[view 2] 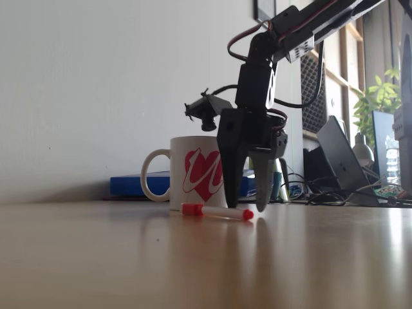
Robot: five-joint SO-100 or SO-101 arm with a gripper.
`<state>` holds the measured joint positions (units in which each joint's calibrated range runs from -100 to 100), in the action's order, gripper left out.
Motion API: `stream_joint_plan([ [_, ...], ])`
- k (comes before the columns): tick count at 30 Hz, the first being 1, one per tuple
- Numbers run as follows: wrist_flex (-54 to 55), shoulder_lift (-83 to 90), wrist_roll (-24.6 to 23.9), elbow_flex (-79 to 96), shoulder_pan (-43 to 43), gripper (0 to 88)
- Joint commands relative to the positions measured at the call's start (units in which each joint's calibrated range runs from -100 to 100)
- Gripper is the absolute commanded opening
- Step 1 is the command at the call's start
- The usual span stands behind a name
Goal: Grab the pen and place it in the cup.
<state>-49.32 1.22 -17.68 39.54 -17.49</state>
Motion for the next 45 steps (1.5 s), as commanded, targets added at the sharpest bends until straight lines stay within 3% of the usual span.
stream_joint_plan([
  [1,-0.27,0.52,0.19,-3.01,-0.49,25.8],
  [14,-4.66,0.52,-0.23,-6.54,-4.08,25.8],
  [45,-0.96,-8.94,-0.23,-11.61,-5.91,25.8],
])
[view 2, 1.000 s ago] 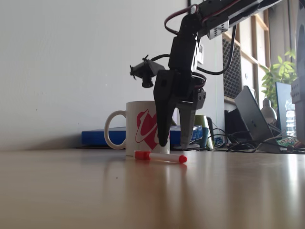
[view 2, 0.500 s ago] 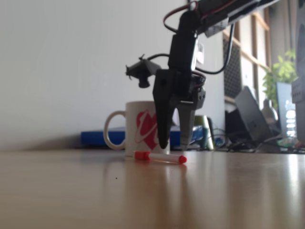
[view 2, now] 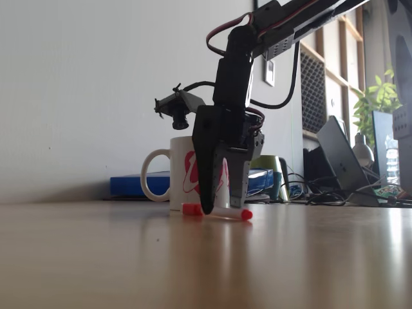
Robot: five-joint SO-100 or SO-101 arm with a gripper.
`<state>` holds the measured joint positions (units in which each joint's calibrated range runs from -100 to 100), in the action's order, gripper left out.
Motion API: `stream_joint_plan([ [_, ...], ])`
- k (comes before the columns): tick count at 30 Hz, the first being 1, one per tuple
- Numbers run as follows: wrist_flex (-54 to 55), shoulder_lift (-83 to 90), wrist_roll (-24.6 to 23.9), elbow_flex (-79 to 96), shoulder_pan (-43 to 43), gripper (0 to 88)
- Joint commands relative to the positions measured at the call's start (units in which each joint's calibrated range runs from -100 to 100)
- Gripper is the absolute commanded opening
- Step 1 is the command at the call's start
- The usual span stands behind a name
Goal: Grab the pen and place it in the cup.
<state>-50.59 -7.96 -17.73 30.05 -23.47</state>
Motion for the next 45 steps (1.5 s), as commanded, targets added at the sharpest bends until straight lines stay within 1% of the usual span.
stream_joint_plan([
  [1,0.06,0.24,-0.19,-2.12,0.15,25.8],
  [6,-0.20,0.24,-0.19,-1.67,0.31,25.0],
  [9,-0.20,0.24,-0.19,-1.67,0.31,18.6],
  [11,-0.20,0.24,-0.08,-1.67,0.31,12.2],
  [14,-0.29,0.24,0.34,-1.67,0.31,7.8],
  [26,-8.63,-5.65,0.44,-4.48,3.07,6.9],
  [30,-9.15,-5.90,0.44,-4.57,3.07,6.2],
  [32,-9.15,-5.90,0.44,-4.66,3.07,1.3],
  [33,-9.15,-5.90,0.44,-4.66,3.07,0.6],
  [40,-8.20,-4.82,0.44,-4.75,2.40,1.0],
  [45,-8.20,0.32,0.81,-5.65,2.07,1.0],
])
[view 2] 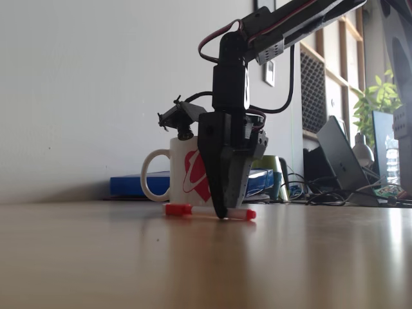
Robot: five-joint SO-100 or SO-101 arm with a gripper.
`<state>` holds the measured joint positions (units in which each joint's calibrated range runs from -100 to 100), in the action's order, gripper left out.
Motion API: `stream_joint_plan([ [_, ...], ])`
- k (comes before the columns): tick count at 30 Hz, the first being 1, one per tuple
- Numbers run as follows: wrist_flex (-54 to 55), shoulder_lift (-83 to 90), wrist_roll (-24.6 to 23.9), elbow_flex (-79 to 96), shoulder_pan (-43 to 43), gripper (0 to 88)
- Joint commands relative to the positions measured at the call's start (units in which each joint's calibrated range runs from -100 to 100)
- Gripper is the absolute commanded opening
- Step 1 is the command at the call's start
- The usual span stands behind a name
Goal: Grab the pen and place it in the cup.
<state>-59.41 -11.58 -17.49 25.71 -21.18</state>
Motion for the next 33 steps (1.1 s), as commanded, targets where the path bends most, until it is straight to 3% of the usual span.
stream_joint_plan([
  [1,0.61,5.44,1.09,-1.31,-0.22,1.0],
  [17,3.11,24.86,6.72,-0.95,1.95,1.0],
  [26,13.26,38.72,10.55,1.41,14.71,1.0],
  [33,28.31,42.20,11.08,10.37,22.89,1.0],
])
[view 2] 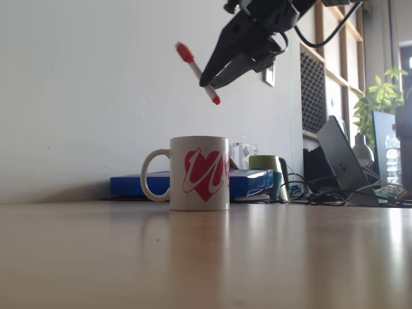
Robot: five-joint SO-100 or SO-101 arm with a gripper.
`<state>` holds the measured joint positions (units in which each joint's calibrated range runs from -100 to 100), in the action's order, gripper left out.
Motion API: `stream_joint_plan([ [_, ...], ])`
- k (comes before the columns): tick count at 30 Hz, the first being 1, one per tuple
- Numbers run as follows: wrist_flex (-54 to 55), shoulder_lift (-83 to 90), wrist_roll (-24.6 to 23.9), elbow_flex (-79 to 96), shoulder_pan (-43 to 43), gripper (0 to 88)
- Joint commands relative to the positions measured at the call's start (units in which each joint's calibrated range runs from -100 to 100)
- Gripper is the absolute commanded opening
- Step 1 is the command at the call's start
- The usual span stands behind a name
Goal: Grab the pen and place it in the cup.
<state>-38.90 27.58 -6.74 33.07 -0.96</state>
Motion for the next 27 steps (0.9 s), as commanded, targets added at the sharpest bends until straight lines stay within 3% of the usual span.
stream_joint_plan([
  [1,10.12,3.29,0.38,4.37,2.92,1.0],
  [10,31.97,2.79,0.38,14.06,3.09,1.0],
  [27,55.03,-7.25,0.33,20.40,4.92,1.0],
])
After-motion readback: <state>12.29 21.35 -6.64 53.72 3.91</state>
